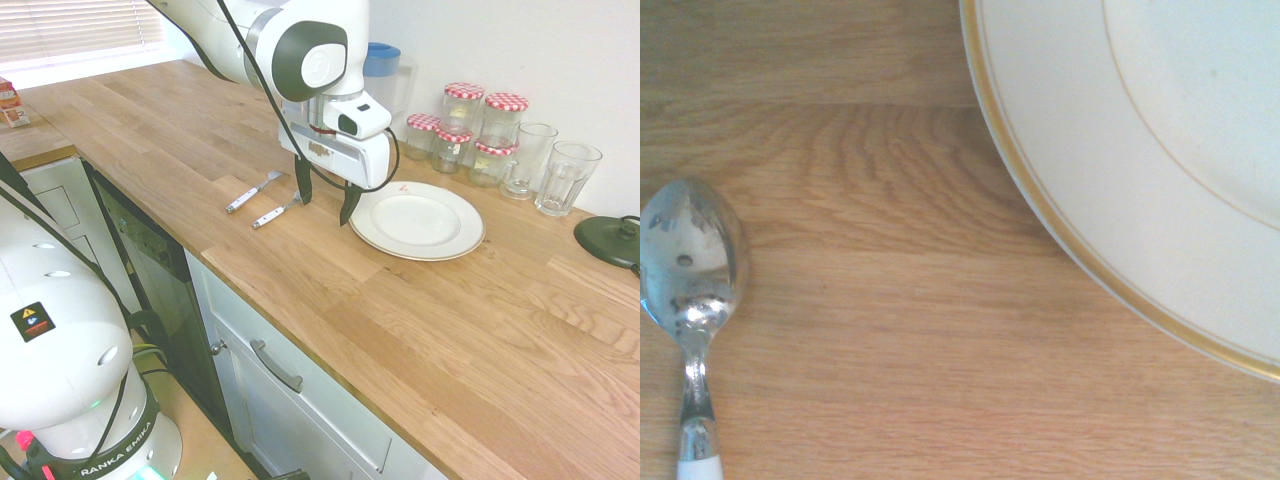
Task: Put the spoon into the plate
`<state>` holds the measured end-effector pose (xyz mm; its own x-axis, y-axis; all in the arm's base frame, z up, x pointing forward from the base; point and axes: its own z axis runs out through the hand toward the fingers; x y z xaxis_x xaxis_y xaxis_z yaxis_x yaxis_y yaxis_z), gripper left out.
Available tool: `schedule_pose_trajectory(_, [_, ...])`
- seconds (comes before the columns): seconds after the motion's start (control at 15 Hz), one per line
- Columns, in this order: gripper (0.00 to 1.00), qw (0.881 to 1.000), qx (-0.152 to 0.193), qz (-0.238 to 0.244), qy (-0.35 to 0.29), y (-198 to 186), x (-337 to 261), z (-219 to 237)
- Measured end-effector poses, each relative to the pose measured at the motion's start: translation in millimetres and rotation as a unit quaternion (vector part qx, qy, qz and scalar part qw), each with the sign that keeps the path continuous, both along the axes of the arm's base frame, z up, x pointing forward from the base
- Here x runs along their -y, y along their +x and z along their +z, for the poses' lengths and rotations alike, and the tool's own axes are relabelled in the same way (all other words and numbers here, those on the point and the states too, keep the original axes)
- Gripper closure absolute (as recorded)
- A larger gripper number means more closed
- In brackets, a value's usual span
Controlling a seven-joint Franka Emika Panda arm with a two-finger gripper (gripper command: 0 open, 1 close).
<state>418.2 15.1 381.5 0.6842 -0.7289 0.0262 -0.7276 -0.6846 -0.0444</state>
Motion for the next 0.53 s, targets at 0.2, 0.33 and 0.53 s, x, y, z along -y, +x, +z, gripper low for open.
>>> schedule_pose_trajectory(0.2, [0.00,1.000,0.000,-0.003,-0.005,0,-3,0])
schedule_pose_trajectory(0.33, [0.00,1.000,0.007,0.004,-0.010,2,-22,5])
schedule_pose_trajectory(0.53, [0.00,1.000,0.013,0.017,-0.020,1,-75,15])
